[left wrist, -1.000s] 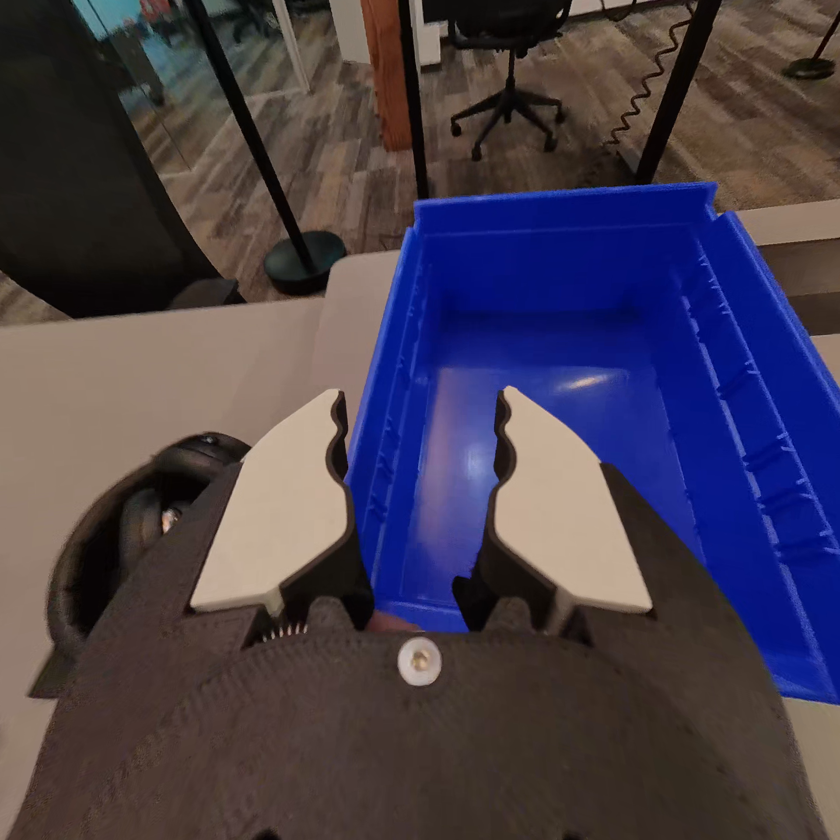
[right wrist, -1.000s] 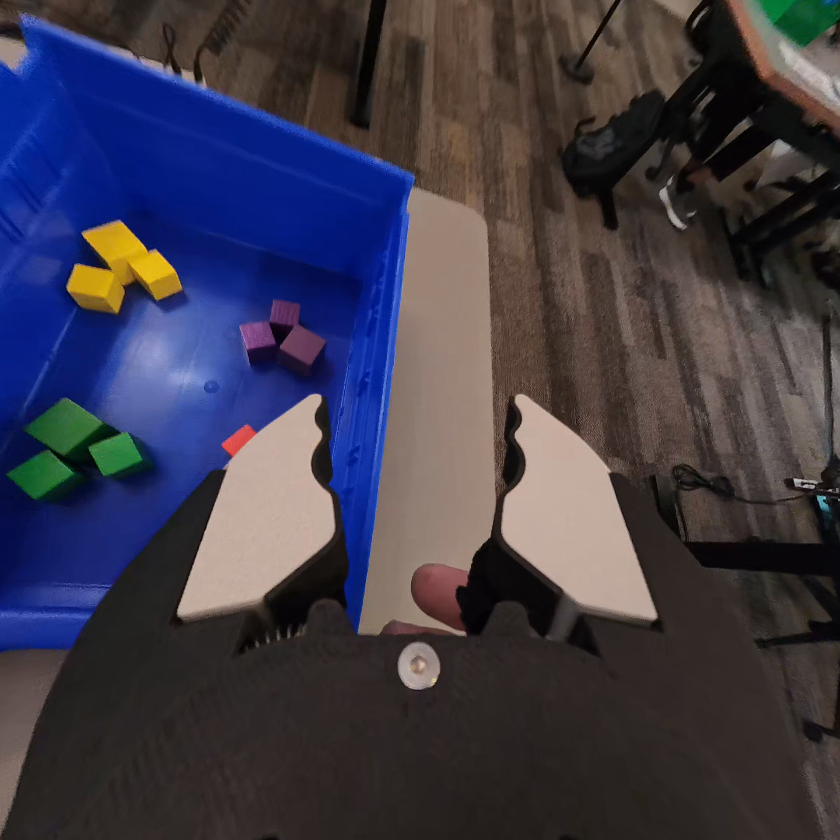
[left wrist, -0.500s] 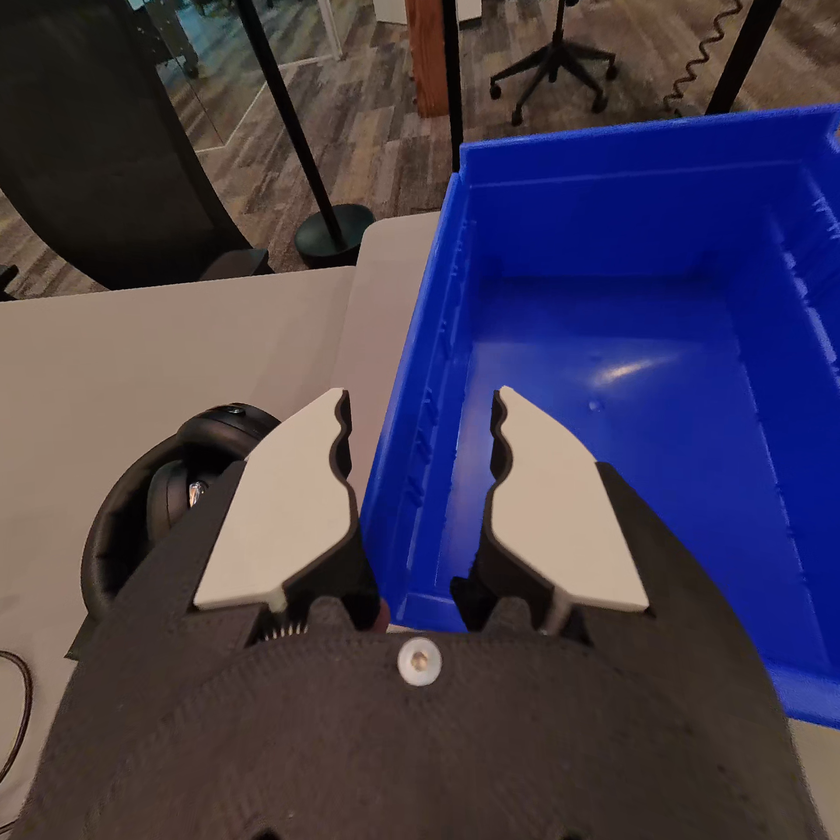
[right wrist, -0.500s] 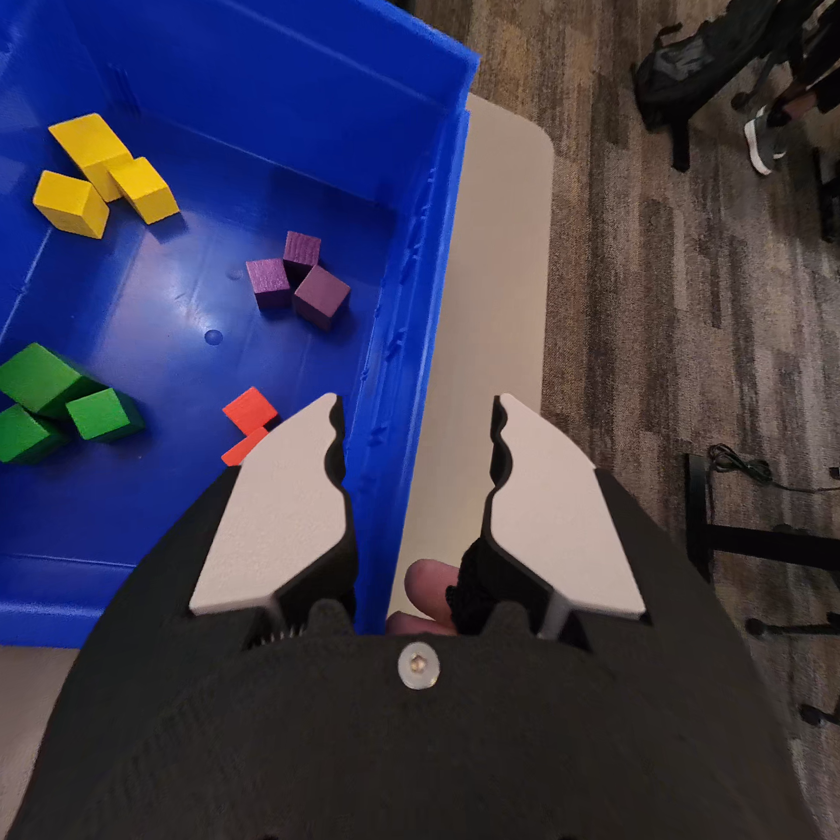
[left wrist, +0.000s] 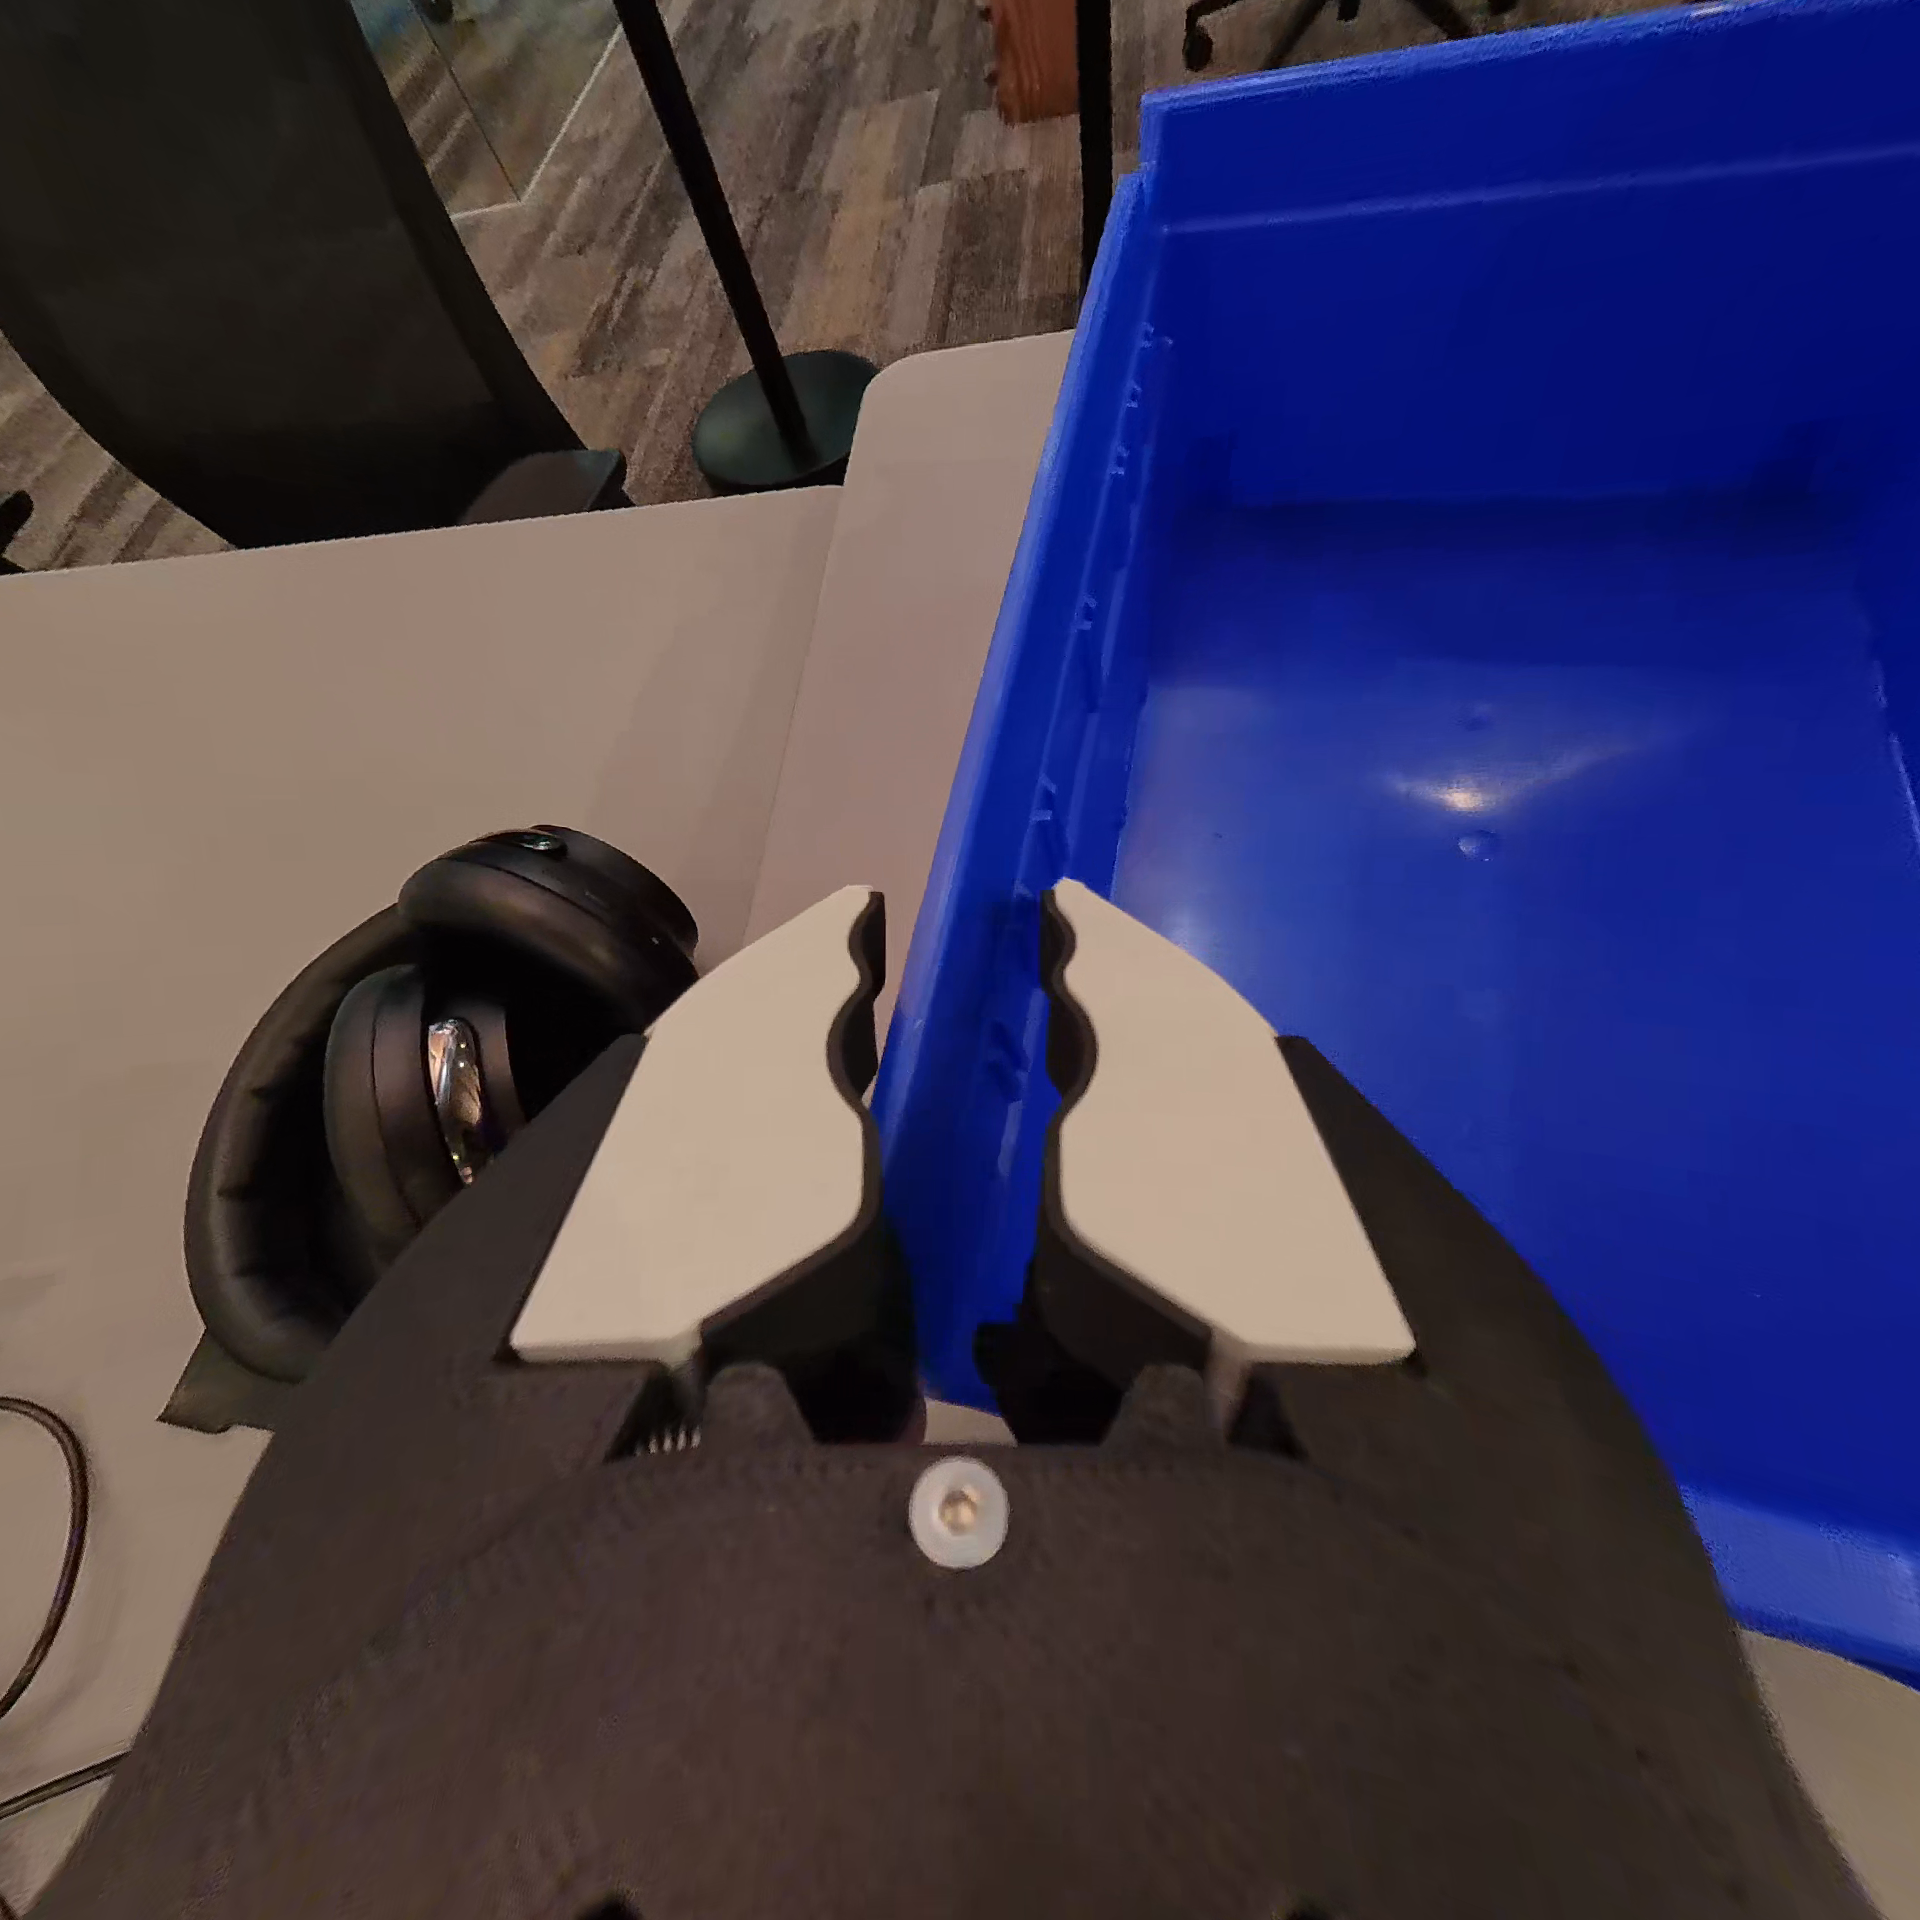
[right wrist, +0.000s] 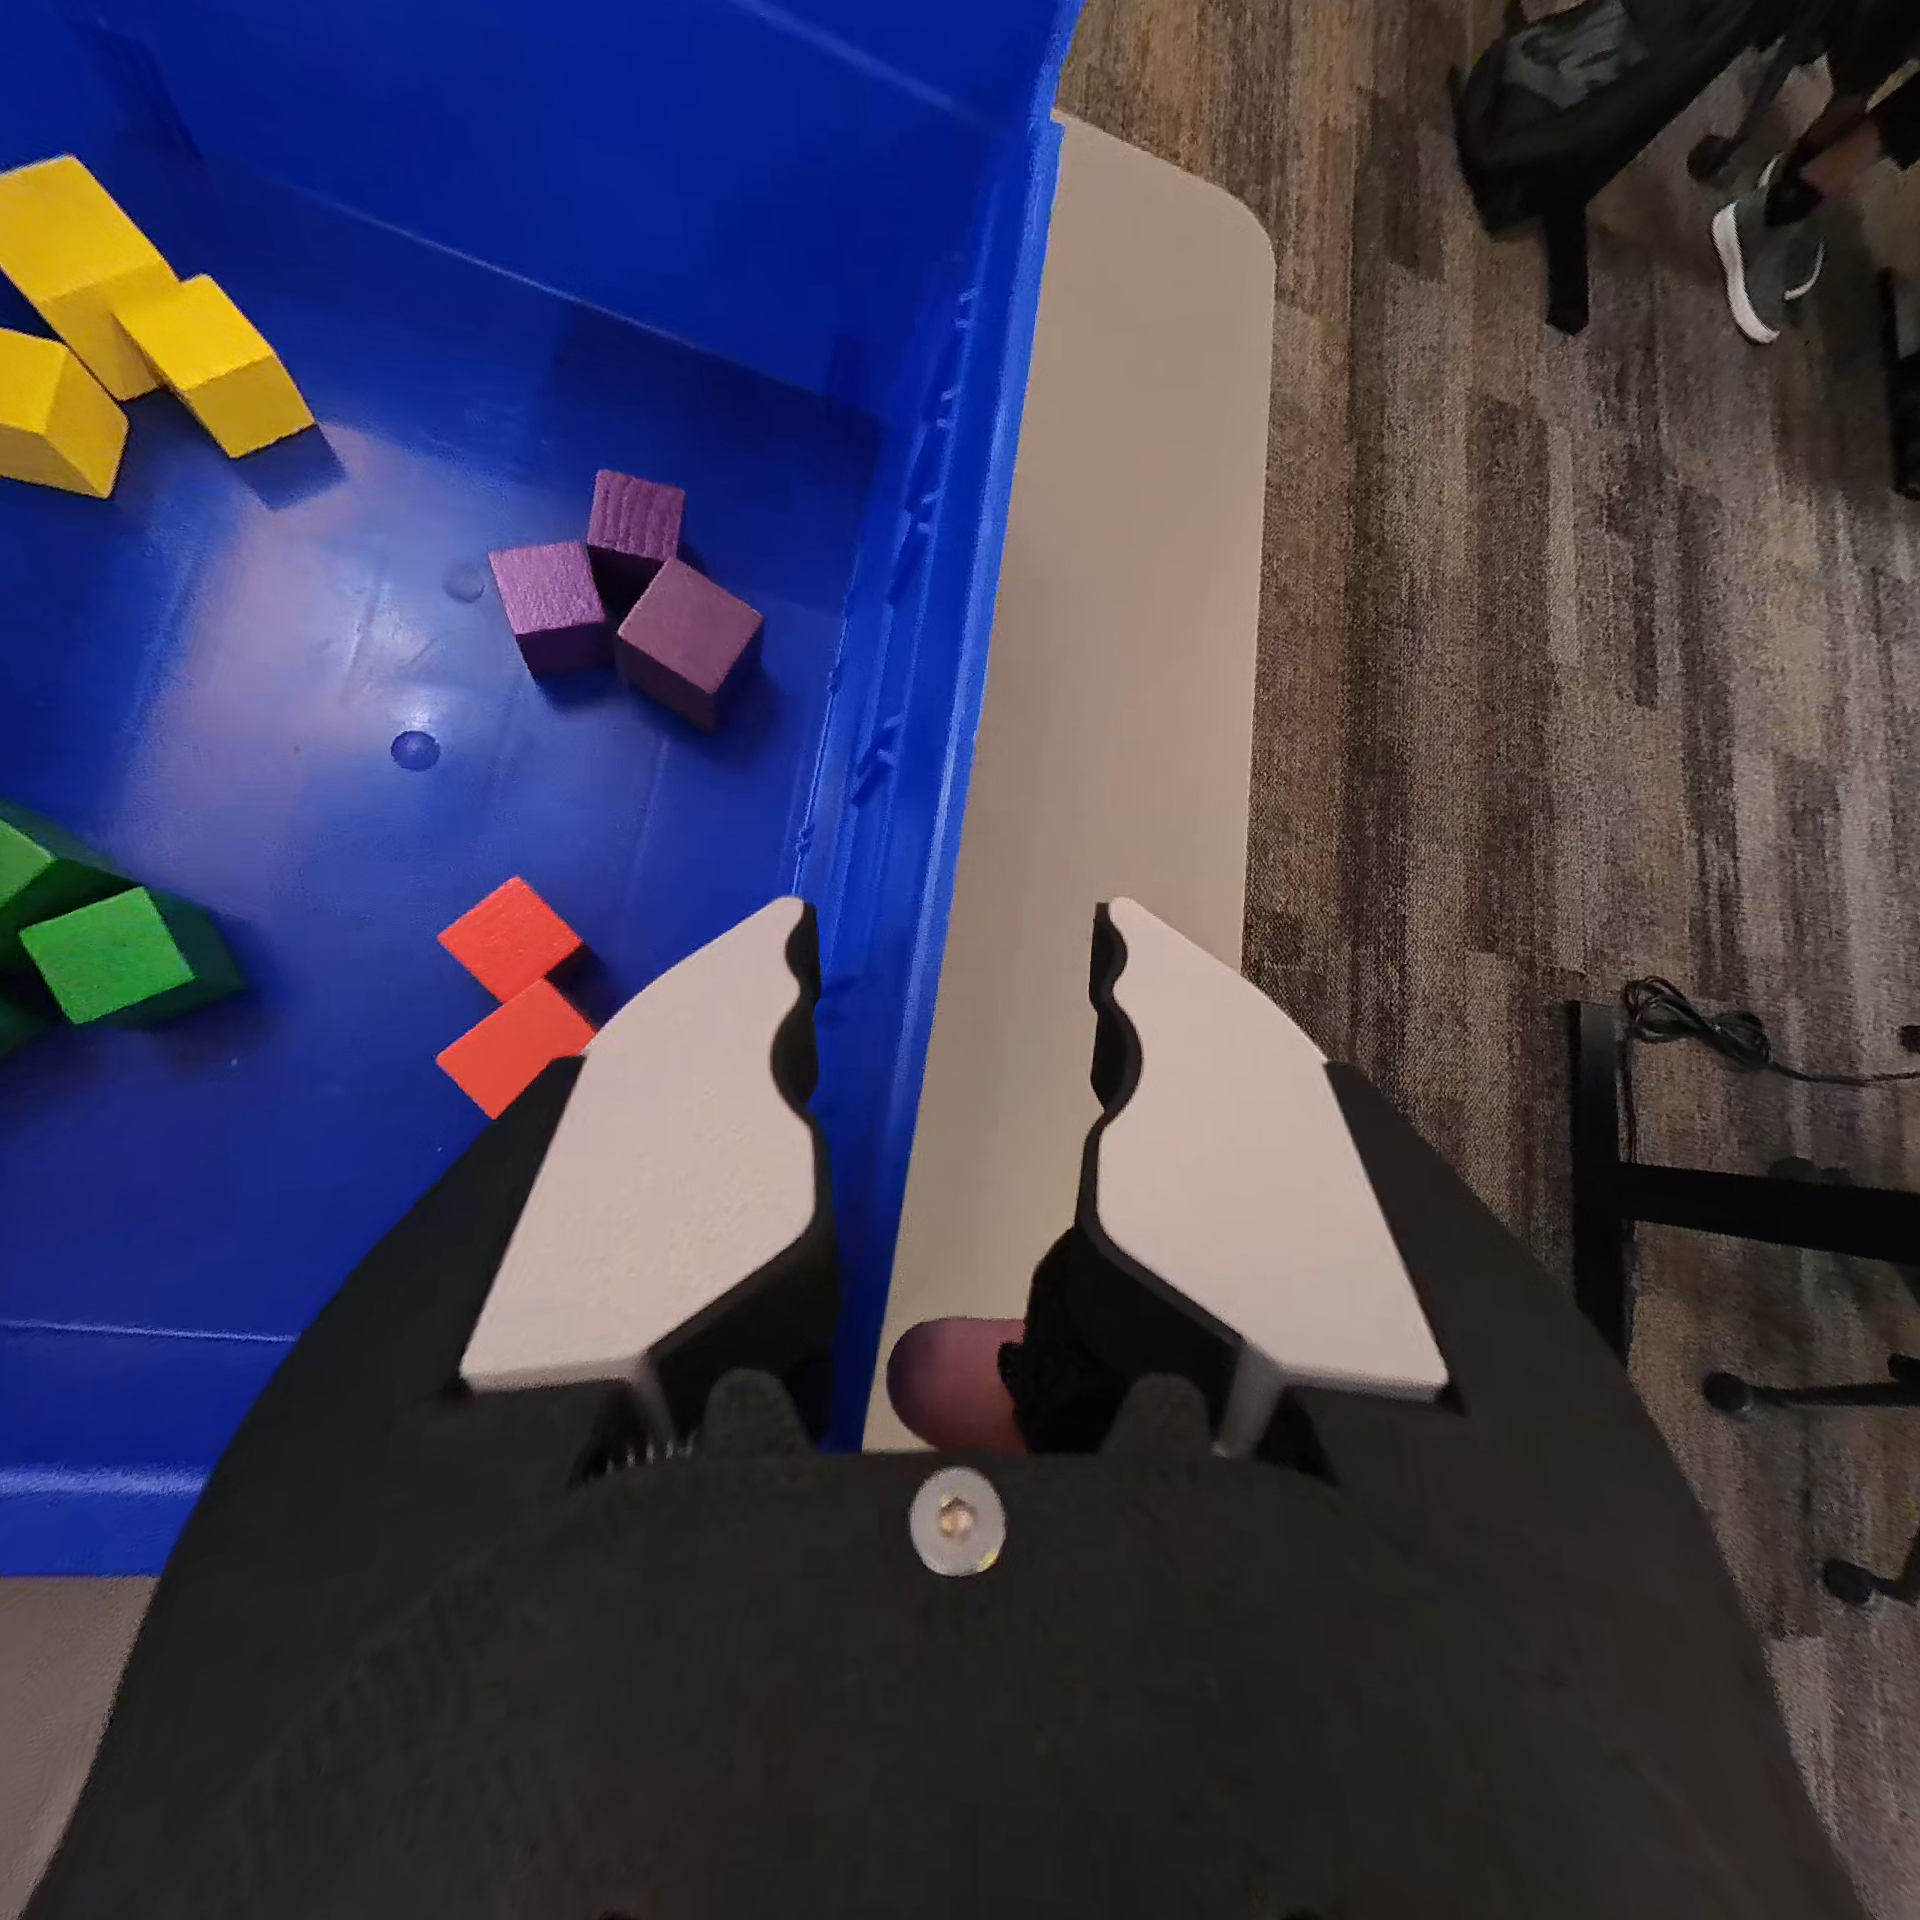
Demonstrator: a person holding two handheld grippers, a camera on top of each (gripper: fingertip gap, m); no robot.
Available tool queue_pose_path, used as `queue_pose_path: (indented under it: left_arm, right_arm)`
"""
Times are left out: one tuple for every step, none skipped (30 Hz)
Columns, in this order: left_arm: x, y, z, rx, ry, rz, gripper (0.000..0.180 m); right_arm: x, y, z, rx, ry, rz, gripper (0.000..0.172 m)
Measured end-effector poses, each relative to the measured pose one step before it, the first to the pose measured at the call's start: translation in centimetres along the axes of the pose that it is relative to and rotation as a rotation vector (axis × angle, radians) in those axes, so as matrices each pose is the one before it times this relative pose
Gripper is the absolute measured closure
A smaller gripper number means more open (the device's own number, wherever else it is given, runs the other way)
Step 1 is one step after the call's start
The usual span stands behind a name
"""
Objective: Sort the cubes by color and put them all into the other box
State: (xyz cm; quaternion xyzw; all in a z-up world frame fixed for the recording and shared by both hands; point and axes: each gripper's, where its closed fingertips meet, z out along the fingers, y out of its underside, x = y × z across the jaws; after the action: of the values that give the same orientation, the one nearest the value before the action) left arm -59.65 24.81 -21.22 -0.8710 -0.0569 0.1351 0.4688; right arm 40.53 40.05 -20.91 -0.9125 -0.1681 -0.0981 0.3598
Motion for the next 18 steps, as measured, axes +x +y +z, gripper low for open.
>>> queue_pose_path:
  left_arm:
    - [-0.014, 0.094, 0.044, 0.0016, 0.0075, -0.0104, 0.153]
    - [0.016, 0.094, 0.056, 0.0006, 0.0107, -0.0110, 0.153]
    - [0.023, 0.020, 0.044, 0.0036, 0.0095, -0.0100, 0.154]
    - [0.004, -0.017, 0.046, 0.0049, 0.0046, -0.0078, 0.154]
    - [-0.059, 0.002, 0.048, 0.0047, -0.0013, -0.0053, 0.152]
    - [-0.030, 0.000, 0.039, 0.0034, -0.0003, -0.0016, 0.153]
    - [0.009, 0.008, 0.015, 0.0011, 0.0030, 0.0015, 0.153]
    - [0.033, 0.031, -0.004, -0.0028, 0.0050, 0.0008, 0.154]
    - [0.016, 0.034, -0.002, -0.0049, 0.0032, 0.0018, 0.154]
    - [0.003, 0.034, 0.008, -0.0040, 0.0000, 0.0066, 0.154]
    - [0.004, 0.026, 0.009, -0.0024, -0.0015, 0.0077, 0.154]
    - [-0.002, 0.005, 0.020, -0.0004, -0.0004, 0.0076, 0.154]
    - [0.001, -0.001, 0.020, 0.0020, 0.0004, 0.0067, 0.154]
    - [0.016, -0.006, 0.016, -0.0013, 0.0031, 0.0086, 0.155]
    - [0.109, -0.011, -0.002, -0.0041, 0.0075, 0.0151, 0.157]
    - [0.085, -0.034, -0.001, -0.0026, 0.0028, 0.0078, 0.157]
    - [-0.002, -0.024, 0.037, 0.0007, -0.0044, 0.0049, 0.156]
    - [0.010, -0.044, 0.055, 0.0053, -0.0016, 0.0037, 0.157]
  right_arm:
    - [0.079, 0.117, 0.068, -0.0035, 0.0005, 0.0046, 0.123]
    - [0.091, 0.163, 0.117, -0.0076, 0.0014, 0.0058, 0.122]
    - [0.015, -0.003, 0.060, 0.0039, -0.0056, 0.0135, 0.120]
    - [-0.003, -0.121, 0.011, 0.0105, -0.0065, 0.0109, 0.120]
    - [0.063, -0.113, -0.002, 0.0102, 0.0021, 0.0050, 0.121]
    - [-0.190, 0.012, 0.047, 0.0015, -0.0141, 0.0050, 0.121]
    - [-0.572, 0.196, 0.084, -0.0096, -0.0380, 0.0023, 0.124]
    - [-0.540, 0.321, 0.118, -0.0175, -0.0337, -0.0005, 0.127]
    - [-0.195, 0.361, 0.177, -0.0215, -0.0095, -0.0014, 0.127]
    - [-0.048, 0.353, 0.214, -0.0229, 0.0016, -0.0066, 0.128]
    - [-0.009, 0.229, 0.163, -0.0152, 0.0046, -0.0092, 0.130]
    - [-0.037, 0.090, 0.074, -0.0076, -0.0018, -0.0004, 0.131]
    - [-0.067, -0.049, -0.034, 0.0019, -0.0063, 0.0036, 0.132]
    - [-0.183, -0.061, -0.035, 0.0051, -0.0134, -0.0006, 0.136]
    - [-0.154, 0.015, 0.016, -0.0006, -0.0120, 0.0010, 0.138]
    - [-0.090, 0.026, 0.031, -0.0019, -0.0065, -0.0020, 0.140]
    - [-0.194, 0.007, 0.019, -0.0019, -0.0122, -0.0058, 0.143]
    - [-0.219, -0.052, -0.033, 0.0001, -0.0116, -0.0028, 0.146]
